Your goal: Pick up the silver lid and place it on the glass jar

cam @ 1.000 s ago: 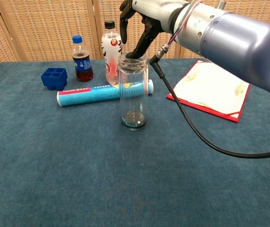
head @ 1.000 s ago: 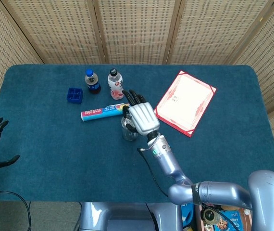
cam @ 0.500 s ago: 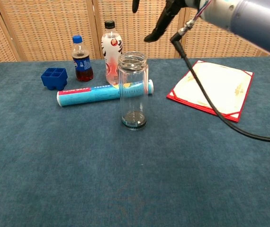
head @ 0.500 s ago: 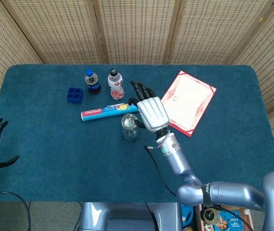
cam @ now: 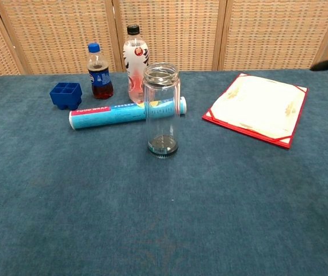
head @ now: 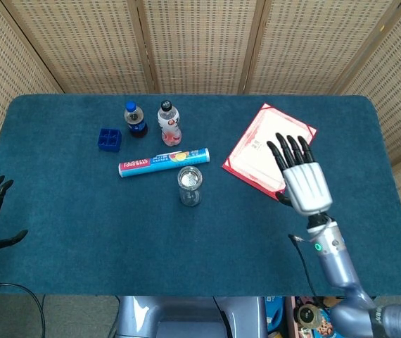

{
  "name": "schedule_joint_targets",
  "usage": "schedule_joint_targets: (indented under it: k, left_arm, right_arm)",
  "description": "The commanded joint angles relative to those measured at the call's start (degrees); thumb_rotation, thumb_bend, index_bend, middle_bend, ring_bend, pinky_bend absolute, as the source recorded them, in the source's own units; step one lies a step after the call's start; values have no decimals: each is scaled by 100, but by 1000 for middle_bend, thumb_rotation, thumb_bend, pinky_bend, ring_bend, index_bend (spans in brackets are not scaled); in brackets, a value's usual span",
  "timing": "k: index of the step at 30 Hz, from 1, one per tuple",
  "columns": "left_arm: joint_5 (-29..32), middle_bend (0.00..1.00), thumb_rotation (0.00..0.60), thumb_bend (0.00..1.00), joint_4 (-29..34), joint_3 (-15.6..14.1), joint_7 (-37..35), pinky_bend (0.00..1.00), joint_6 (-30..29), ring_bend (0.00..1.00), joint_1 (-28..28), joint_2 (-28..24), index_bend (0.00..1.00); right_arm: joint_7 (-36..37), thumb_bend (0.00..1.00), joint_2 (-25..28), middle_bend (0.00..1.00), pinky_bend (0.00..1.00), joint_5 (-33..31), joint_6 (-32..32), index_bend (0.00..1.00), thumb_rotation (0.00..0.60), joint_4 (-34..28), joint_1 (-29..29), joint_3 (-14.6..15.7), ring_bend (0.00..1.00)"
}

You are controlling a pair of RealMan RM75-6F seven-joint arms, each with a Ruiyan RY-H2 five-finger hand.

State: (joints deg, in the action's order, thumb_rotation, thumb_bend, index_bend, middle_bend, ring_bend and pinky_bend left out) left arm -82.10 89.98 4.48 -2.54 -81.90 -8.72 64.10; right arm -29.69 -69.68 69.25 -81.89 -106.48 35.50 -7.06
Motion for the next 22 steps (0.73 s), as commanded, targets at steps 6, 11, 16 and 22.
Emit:
schedule_joint_targets:
  k: [6,11,16,22]
  left_arm:
    - [147,0,600,180,-34,-76,351,0,-7,0,111,62,0]
    - [105,0,600,181,-54,-112,431,0,-76,0,164,98,0]
    - [90,0,600,180,-89,-145,486,0,-101,0,203,130,0]
    - [100,0,600,180,-181,-160,547,0,-80,0,221,186,0]
  right_arm:
    - [1083,0,-43,0,25,992,-819,7,600,1078,-1311,912,0]
    - [1515,0,-229,0,25,1053,-958,8,600,1643,-1726,999,0]
    - [1730,0,-261,0,24,1053,-970,7,600,1877,-2006,1062,0]
    - [2105,0,-297,0,24,1096,-922,7,600,2223,-2260,1013,0]
